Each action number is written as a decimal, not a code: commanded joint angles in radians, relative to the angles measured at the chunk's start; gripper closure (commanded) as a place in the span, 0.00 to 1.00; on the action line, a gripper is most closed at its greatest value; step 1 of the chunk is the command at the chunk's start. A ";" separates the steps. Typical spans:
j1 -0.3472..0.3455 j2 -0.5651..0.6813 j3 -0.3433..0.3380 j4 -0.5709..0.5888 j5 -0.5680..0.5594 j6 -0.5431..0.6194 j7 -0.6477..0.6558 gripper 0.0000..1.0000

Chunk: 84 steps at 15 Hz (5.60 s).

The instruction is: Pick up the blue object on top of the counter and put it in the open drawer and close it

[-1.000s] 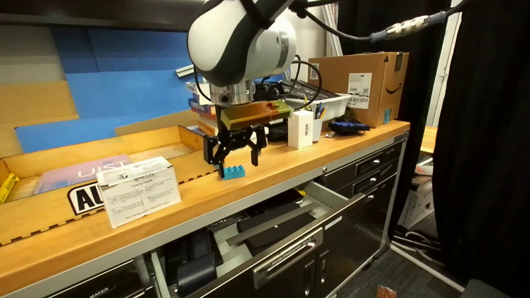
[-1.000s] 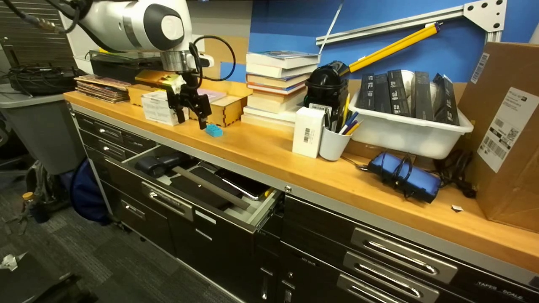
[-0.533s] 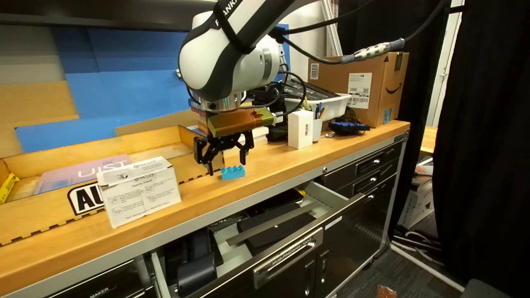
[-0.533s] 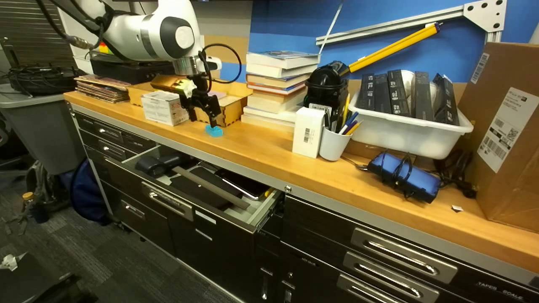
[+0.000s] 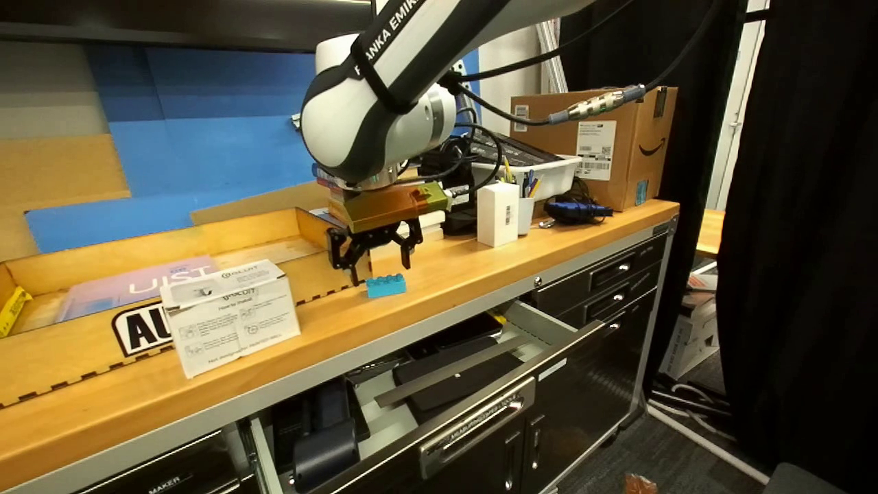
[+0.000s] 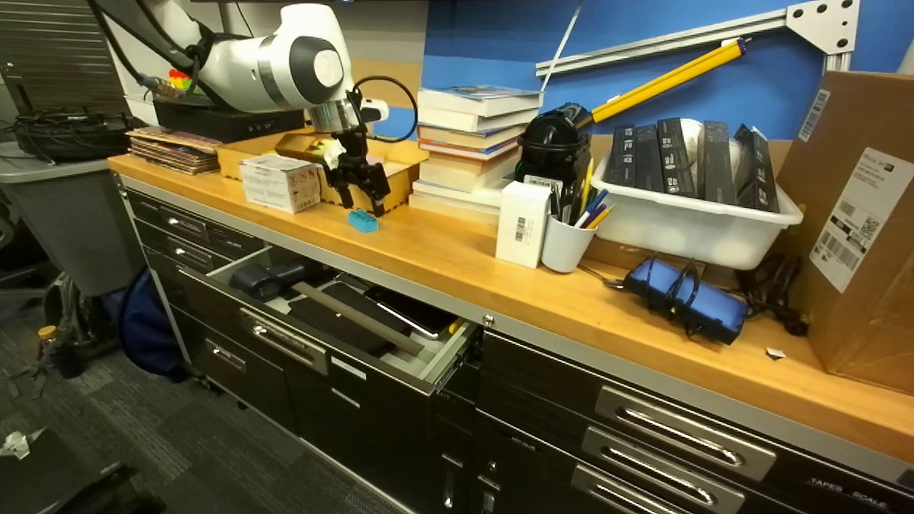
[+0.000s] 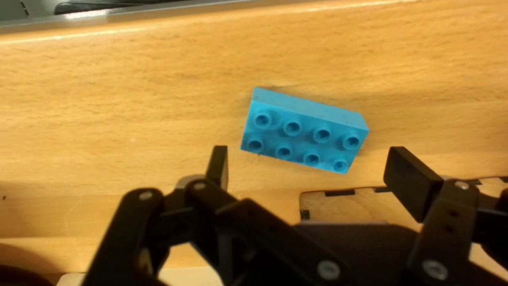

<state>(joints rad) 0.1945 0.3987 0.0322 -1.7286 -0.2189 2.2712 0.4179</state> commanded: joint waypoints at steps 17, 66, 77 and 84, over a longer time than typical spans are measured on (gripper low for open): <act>-0.034 -0.225 -0.043 -0.316 -0.018 -0.059 0.010 0.52; 0.073 -0.070 -0.018 -0.465 -0.568 0.260 0.673 0.00; 0.106 -0.024 -0.005 -0.382 -0.675 0.224 0.796 0.00; -0.089 -0.251 0.226 -0.478 -0.247 -0.146 0.257 0.00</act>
<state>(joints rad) 0.2064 0.2751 0.1393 -2.1593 -0.6039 2.2535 0.8707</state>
